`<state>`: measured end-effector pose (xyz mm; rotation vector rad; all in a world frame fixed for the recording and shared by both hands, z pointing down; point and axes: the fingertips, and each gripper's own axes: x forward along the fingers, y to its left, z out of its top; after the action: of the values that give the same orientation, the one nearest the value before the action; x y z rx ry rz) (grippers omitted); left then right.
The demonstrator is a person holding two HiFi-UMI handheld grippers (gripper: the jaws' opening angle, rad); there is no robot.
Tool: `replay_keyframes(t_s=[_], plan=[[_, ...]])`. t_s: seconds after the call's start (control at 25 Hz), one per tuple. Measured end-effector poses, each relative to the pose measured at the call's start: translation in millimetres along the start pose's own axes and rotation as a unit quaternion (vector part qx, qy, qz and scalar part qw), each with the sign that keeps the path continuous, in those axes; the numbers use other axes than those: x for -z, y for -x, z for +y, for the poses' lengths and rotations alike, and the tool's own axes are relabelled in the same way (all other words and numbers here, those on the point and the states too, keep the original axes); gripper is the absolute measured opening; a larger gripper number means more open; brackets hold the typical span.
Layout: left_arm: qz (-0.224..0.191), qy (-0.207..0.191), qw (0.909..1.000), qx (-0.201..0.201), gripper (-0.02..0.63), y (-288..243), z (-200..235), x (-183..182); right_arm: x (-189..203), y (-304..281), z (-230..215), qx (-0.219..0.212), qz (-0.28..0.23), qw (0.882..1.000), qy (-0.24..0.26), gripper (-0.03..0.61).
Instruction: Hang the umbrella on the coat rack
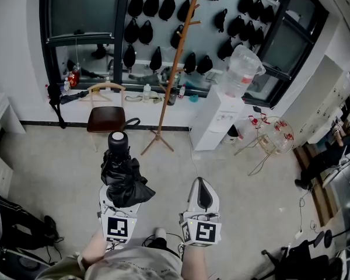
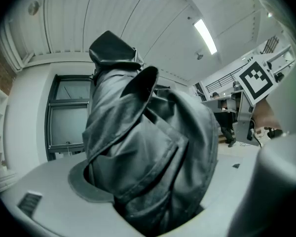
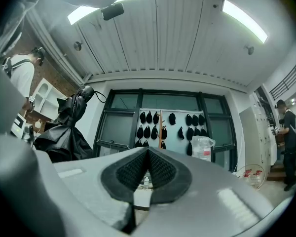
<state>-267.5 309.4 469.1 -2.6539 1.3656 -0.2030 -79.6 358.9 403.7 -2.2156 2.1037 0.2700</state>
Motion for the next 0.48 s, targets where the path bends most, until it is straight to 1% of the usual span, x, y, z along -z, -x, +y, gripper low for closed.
replay_keyframes(t_s=[0.16,0.24,0.28,0.32,0.36,0.4,0.44,0.48], plan=[[-0.007,-0.005,1.0000,-0.004,0.391,-17,-4,-7,3,-13,-15,-0.002,0.002,1.000,-0.008,0.000],[-0.006,-0.005,0.9999,-0.007,0.390,-26,-6,-8,5,-21,-23,-0.013,-0.003,0.999,-0.032,0.000],[-0.004,-0.003,0.9999,-0.009,0.390,-31,-7,-8,6,-26,-25,-0.026,-0.007,0.999,-0.047,0.000],[-0.001,-0.002,0.9999,-0.011,0.390,-37,-8,-7,7,-32,-25,-0.044,-0.009,0.997,-0.059,0.034],[0.000,-0.002,0.9999,-0.013,0.390,-42,-9,-8,8,-37,-25,-0.062,-0.006,0.996,-0.068,0.121],[-0.001,-0.003,0.9999,-0.013,0.390,-47,-11,-9,10,-42,-27,-0.077,-0.001,0.994,-0.073,0.271],[-0.001,-0.004,0.9999,-0.014,0.390,-53,-13,-11,12,-47,-29,-0.087,0.005,0.993,-0.074,0.327],[0.003,-0.003,0.9999,-0.016,0.390,-58,-15,-11,15,-51,-34,-0.092,0.011,0.993,-0.072,0.327]])
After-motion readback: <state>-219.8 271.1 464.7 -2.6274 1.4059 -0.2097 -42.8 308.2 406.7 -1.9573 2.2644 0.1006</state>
